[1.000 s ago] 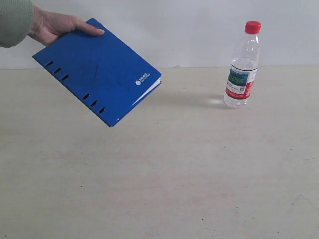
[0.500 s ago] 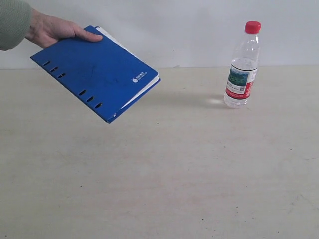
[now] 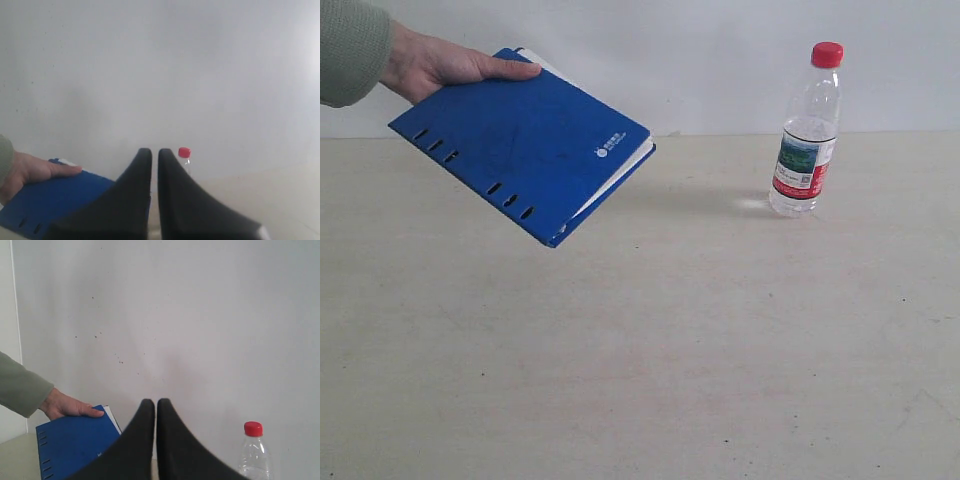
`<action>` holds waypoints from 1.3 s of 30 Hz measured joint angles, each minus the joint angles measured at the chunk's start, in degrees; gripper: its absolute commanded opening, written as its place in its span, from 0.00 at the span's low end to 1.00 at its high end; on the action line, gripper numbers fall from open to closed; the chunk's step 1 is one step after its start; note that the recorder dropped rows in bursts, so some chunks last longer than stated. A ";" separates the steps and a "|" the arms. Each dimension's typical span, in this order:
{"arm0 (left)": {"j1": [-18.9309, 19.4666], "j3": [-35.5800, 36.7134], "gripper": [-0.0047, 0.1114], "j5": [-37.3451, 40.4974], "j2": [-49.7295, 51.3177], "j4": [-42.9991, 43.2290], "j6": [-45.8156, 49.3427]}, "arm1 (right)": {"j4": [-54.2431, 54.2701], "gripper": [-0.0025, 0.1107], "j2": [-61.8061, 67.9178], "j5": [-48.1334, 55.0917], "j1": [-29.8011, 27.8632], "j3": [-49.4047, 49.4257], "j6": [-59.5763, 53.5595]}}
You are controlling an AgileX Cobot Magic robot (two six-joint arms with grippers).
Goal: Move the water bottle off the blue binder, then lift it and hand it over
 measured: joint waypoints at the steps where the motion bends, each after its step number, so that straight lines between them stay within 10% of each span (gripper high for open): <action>1: -0.28 0.27 0.08 0.54 -0.13 -1.74 0.91 | 0.00 0.02 0.00 0.00 0.00 0.00 0.00; 9: -0.85 7.48 0.08 3.12 -1.92 -31.55 21.34 | 0.00 0.02 0.00 0.00 0.00 0.00 0.12; 26: -3.49 15.12 0.08 18.36 -6.76 -62.03 49.05 | 0.00 0.02 0.00 0.00 0.00 0.00 0.12; 39: -3.49 17.99 0.08 27.45 -13.50 -64.32 68.33 | 0.00 0.02 0.00 0.00 0.00 0.00 0.12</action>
